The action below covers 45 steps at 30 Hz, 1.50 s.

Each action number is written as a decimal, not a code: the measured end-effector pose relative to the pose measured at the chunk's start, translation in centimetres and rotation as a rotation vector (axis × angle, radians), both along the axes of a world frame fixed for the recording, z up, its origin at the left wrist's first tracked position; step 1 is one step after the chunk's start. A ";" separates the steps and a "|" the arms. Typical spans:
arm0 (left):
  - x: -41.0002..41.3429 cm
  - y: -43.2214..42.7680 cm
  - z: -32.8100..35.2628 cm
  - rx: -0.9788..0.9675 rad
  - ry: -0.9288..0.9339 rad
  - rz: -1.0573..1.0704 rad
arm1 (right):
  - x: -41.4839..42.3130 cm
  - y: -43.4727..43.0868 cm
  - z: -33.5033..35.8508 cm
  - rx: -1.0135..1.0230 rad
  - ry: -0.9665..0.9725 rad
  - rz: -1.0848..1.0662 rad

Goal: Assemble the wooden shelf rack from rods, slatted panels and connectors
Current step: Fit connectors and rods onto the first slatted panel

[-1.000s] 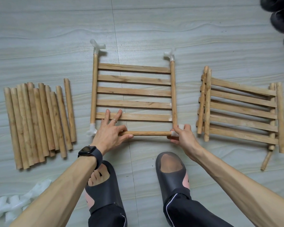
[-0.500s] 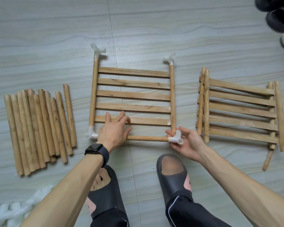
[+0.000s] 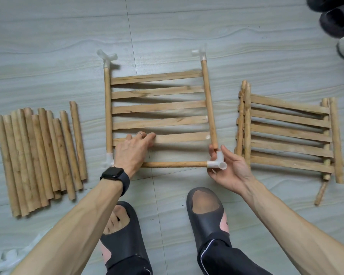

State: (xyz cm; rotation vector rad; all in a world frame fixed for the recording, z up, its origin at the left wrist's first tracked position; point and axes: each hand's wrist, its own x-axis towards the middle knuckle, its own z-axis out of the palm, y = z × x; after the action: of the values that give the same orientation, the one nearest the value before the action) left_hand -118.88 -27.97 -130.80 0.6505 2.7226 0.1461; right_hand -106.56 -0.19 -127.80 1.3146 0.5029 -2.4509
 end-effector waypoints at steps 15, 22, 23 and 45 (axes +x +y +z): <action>0.1 0.3 2.4 0.219 0.129 0.023 | -1.9 0.7 2.7 -0.179 0.265 0.041; -0.2 0.2 2.5 0.266 0.133 0.039 | -2.4 -0.5 3.8 -0.237 0.335 -0.009; -0.3 0.2 2.5 0.280 0.137 0.040 | -2.6 -0.4 4.0 -0.225 0.327 -0.018; 0.1 -0.4 2.4 0.345 0.131 0.099 | -2.7 -0.8 5.7 -0.040 0.316 0.073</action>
State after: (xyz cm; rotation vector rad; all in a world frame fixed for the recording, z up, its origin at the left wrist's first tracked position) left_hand -118.79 -28.40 -128.41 0.6340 2.8835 0.6294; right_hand -109.24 -1.03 -122.09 0.8790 0.5624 -2.6037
